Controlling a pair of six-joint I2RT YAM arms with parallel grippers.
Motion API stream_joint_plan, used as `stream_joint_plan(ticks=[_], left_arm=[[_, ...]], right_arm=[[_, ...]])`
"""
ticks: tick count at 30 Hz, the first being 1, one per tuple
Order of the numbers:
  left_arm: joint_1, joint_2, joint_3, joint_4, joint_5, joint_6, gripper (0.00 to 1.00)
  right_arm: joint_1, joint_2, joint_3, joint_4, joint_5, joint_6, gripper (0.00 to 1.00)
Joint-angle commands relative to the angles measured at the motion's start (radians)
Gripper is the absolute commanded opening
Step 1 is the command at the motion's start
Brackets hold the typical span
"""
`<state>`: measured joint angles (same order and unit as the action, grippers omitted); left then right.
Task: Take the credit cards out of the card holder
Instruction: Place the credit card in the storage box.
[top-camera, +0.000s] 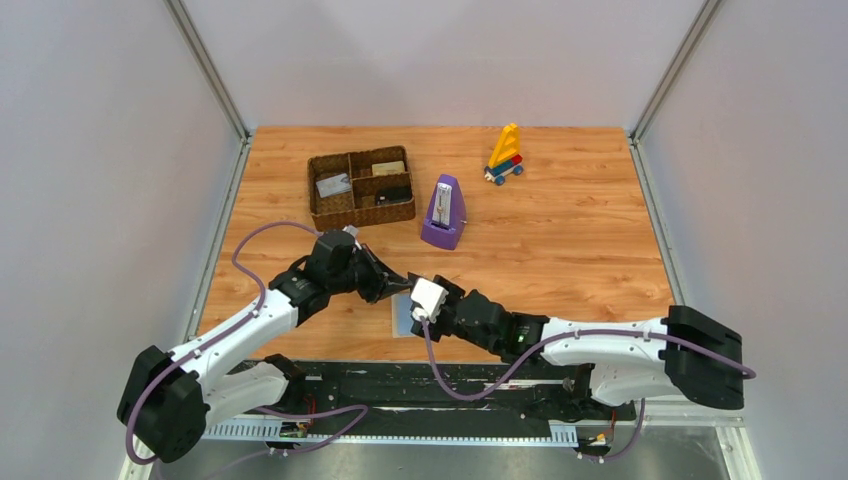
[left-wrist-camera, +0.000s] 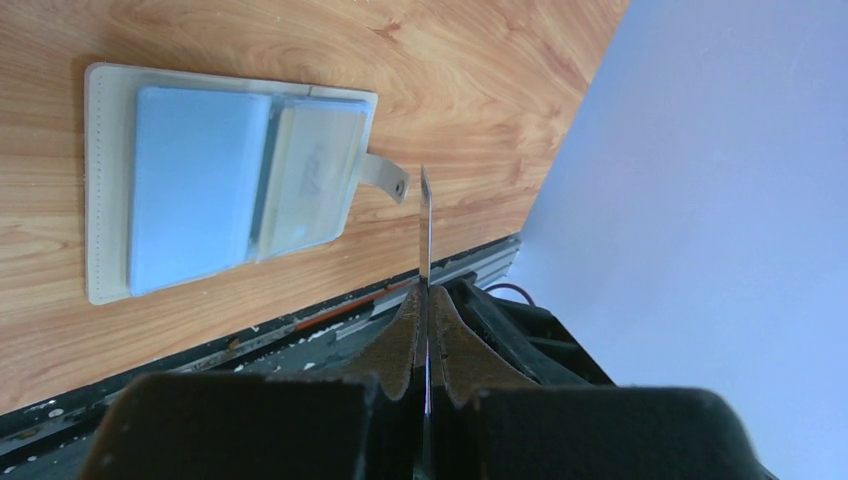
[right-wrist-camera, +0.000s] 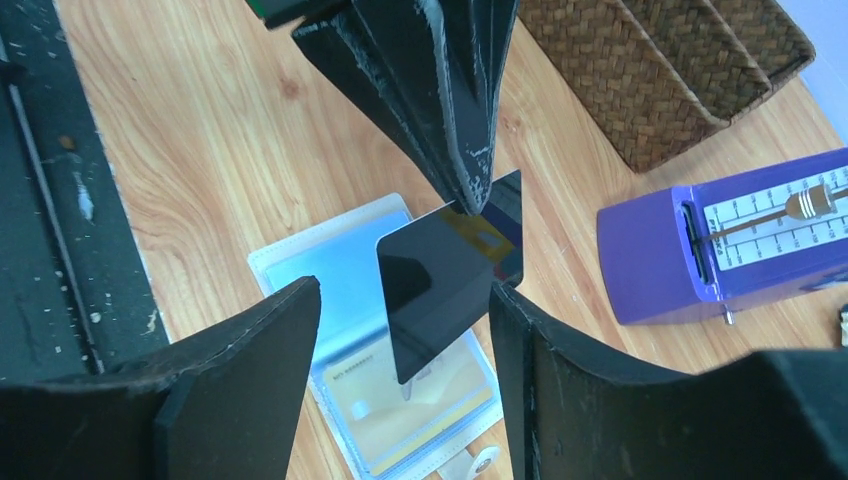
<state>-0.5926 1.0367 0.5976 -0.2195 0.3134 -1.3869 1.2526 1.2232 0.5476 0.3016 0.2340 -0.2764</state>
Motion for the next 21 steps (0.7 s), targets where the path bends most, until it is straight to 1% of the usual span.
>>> stream_joint_plan(ticks=[1, 2, 8, 9, 10, 12, 13, 14, 15, 16, 18, 21], left_arm=[[0.006, -0.026, -0.005, 0.044, 0.002, -0.050, 0.00], [0.006, -0.026, -0.010, 0.047, -0.001, -0.052, 0.00], [0.005, -0.025, -0.020, 0.081, -0.006, -0.026, 0.00], [0.006, -0.024, -0.018, 0.086, -0.003, -0.012, 0.00], [0.005, -0.023, -0.017, 0.092, -0.002, -0.006, 0.00], [0.006, -0.021, -0.011, 0.089, -0.004, 0.019, 0.10], [0.005, -0.023, -0.007, 0.085, -0.007, 0.038, 0.21], [0.005, -0.023, -0.004, 0.078, -0.009, 0.063, 0.26], [0.005, -0.024, 0.002, 0.072, -0.016, 0.077, 0.34], [0.005, -0.025, 0.005, 0.054, -0.021, 0.108, 0.40], [0.006, -0.029, 0.020, 0.019, -0.038, 0.167, 0.47], [0.006, -0.044, 0.053, -0.034, -0.084, 0.263, 0.50]], right_arm=[[0.013, 0.061, 0.047, 0.058, 0.136, -0.036, 0.60], [0.014, 0.070, 0.048, 0.062, 0.159, -0.034, 0.55], [0.014, 0.059, 0.037, 0.085, 0.179, 0.003, 0.06], [0.013, 0.060, 0.042, 0.074, 0.185, 0.016, 0.01], [0.010, 0.063, 0.051, 0.059, 0.198, 0.031, 0.00], [0.006, 0.065, 0.063, 0.029, 0.198, 0.057, 0.00], [0.003, 0.064, 0.065, 0.020, 0.189, 0.070, 0.00], [-0.001, 0.063, 0.068, 0.009, 0.178, 0.087, 0.00], [-0.008, 0.058, 0.072, -0.006, 0.161, 0.105, 0.00], [-0.016, 0.053, 0.077, -0.025, 0.145, 0.128, 0.00], [-0.042, 0.040, 0.090, -0.073, 0.109, 0.177, 0.00], [-0.077, 0.019, 0.104, -0.124, 0.055, 0.223, 0.00]])
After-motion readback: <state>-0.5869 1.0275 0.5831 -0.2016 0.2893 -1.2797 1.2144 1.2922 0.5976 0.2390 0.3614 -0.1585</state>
